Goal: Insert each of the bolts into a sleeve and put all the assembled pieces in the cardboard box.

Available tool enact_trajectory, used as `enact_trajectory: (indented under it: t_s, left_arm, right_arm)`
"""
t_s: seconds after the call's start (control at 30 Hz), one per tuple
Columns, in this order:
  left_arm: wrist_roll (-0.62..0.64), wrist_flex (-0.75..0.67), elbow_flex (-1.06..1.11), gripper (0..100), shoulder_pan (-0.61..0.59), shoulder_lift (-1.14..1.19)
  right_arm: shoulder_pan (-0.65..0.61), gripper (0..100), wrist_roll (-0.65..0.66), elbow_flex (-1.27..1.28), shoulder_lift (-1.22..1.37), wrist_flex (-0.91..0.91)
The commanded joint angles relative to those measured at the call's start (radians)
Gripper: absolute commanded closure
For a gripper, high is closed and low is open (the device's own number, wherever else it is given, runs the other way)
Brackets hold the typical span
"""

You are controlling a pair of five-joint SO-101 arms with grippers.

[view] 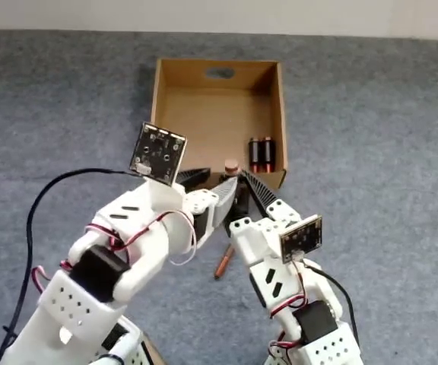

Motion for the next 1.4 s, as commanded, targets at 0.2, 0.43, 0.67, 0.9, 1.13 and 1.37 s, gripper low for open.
enact_trajectory:
  t_s: [0.2, 0.43, 0.67, 0.9, 1.13, 1.37]
  left_arm:
    - [0.005, 0.189, -0.177, 85, -0.048, -0.008]
    - [0.005, 0.216, -0.125, 98, -0.352, -0.008]
    - [-0.127, 0.098, 0.217, 96, -0.524, -0.007]
    - [-0.373, -0.203, 0.584, 96, -0.665, -0.007]
    - [-0.373, -0.239, 0.650, 96, -0.673, -0.007]
    - [-0.373, -0.239, 0.662, 96, -0.645, -0.007]
  right_arm:
    - [0.001, 99.3, -0.011, 0.025, -0.012, -0.013]
    - [-0.002, 99.3, -0.015, -0.001, -0.015, 0.054]
    - [-0.001, 99.3, -0.018, -0.278, -0.008, 0.223]
    - [0.001, 99.3, -0.018, -0.651, 0.248, 0.331]
    - [0.012, 99.3, -0.110, -0.918, 0.809, 0.335]
    - [0.134, 99.3, -0.292, -1.194, 1.377, 0.332]
